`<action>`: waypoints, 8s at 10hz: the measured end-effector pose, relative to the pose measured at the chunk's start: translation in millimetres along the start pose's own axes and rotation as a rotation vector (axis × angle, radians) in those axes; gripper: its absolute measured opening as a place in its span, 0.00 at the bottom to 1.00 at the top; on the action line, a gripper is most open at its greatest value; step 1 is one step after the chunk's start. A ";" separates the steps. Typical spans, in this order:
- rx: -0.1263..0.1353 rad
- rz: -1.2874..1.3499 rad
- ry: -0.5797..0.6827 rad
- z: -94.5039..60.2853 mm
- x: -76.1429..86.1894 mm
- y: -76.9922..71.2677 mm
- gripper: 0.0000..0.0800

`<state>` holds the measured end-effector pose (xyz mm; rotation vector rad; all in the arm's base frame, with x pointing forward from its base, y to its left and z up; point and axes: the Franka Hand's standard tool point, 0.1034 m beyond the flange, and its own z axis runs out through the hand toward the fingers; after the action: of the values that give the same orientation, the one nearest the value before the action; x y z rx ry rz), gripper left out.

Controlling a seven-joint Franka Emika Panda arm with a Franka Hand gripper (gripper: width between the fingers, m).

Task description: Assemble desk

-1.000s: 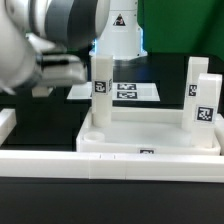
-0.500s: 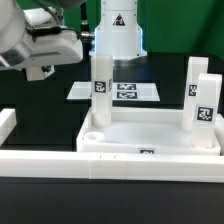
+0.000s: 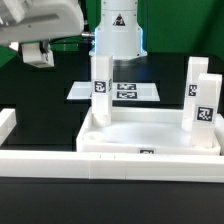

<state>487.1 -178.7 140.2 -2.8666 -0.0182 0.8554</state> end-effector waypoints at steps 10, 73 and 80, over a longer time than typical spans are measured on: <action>-0.132 0.044 0.685 -24.0 26.5 4.1 0.36; -0.109 0.112 0.877 -39.2 118.1 -111.3 0.81; -0.070 0.091 0.622 -35.2 123.8 -109.4 0.81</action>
Offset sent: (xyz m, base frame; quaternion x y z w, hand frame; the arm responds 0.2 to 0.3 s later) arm 0.0000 0.0000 0.0000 0.0000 0.1296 0.0000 0.9916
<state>613.4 -68.7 118.0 -3.0821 0.1555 -0.0558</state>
